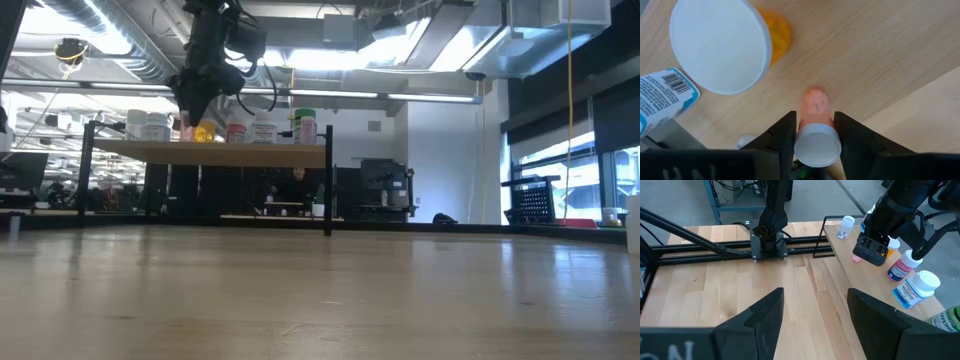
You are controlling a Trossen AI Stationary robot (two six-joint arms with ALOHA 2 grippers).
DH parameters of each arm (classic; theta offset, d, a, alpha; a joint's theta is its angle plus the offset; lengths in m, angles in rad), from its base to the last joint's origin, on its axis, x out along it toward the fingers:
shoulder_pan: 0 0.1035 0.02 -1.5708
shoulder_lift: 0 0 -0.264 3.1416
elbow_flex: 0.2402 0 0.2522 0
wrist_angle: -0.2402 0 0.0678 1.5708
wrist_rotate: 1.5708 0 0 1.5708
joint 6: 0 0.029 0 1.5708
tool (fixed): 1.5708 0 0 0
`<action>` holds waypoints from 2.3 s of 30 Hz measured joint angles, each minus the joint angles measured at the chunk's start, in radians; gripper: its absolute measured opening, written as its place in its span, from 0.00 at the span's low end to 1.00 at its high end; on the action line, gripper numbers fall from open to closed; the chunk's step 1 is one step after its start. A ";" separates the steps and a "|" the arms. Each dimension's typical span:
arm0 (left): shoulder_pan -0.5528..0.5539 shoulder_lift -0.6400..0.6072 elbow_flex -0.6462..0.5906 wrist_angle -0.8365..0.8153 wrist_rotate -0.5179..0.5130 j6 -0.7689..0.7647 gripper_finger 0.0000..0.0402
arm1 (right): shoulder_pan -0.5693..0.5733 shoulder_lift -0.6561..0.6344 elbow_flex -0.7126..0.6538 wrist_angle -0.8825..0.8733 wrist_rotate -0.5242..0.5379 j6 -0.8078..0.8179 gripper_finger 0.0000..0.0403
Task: Pick and place medicine bottles onto shelf by color
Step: Put the pink pill bottle on the shelf, then put the transparent pill bottle on the shelf
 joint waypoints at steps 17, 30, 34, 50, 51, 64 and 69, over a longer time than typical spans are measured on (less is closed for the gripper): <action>0.002 -0.010 0.000 0.002 -0.044 -0.005 0.53 | 0.000 0.000 0.000 0.000 0.000 0.000 0.55; 0.003 -0.083 0.001 -0.002 -0.038 0.002 0.53 | 0.000 0.000 0.000 0.000 0.000 0.000 0.55; 0.002 -0.127 0.001 0.004 -0.040 0.004 0.53 | 0.000 0.000 0.000 0.000 0.000 0.000 0.55; -0.133 -0.342 0.001 0.033 -0.043 0.004 0.53 | 0.000 0.000 0.000 0.000 0.000 0.000 0.55; -0.152 -0.359 0.001 0.029 -0.043 0.004 0.53 | 0.000 0.000 0.000 0.000 0.000 0.000 0.55; -0.493 -0.494 0.001 0.068 -0.047 -0.051 0.53 | 0.000 0.000 0.000 0.000 0.000 0.000 0.55; -0.609 -0.492 0.001 0.075 -0.048 -0.083 0.53 | 0.000 0.000 0.000 0.000 0.000 0.000 0.55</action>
